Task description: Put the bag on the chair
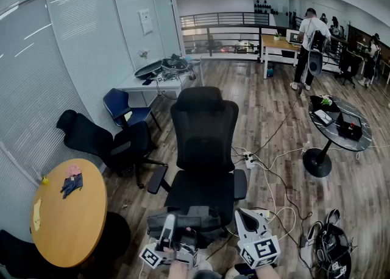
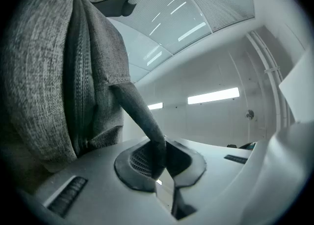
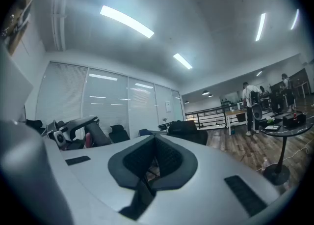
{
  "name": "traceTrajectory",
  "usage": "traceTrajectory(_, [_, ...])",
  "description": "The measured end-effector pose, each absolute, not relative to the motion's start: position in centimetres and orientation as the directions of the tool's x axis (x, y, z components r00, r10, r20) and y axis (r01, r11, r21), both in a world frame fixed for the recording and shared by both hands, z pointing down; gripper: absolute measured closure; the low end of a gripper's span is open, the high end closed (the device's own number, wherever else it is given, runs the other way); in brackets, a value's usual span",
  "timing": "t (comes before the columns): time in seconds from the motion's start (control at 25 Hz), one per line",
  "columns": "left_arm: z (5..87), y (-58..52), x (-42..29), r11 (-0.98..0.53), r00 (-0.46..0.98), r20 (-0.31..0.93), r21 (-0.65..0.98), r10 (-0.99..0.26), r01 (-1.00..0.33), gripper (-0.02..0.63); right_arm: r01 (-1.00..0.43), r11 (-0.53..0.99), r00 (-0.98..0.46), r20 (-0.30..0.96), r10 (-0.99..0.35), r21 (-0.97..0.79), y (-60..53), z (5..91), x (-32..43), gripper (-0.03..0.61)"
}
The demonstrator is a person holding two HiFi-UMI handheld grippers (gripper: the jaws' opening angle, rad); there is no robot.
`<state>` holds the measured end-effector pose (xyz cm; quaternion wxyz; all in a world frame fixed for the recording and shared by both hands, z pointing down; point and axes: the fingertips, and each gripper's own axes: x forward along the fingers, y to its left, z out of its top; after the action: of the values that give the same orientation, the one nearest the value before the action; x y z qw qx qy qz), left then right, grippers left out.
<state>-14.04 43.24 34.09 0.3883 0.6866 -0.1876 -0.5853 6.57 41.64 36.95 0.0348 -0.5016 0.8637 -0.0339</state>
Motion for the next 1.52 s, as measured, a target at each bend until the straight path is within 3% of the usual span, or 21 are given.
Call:
traceTrajectory(0.92, [37.3,41.8,-11.8,-0.535,0.28,-0.558,0.829,-0.781,0.161,0.577,-0.836,0.536,-0.542,0.019,-0.84,-0.122,41.6,38.4,8.2,0.565])
traceTrajectory(1.52, [41.6,25.9,-14.9,-0.499,0.309,-0.515,0.856,-0.8,0.133,0.576,-0.834,0.529,-0.545,0.092,-0.833,-0.157,23.9,43.7,5.4,0.566])
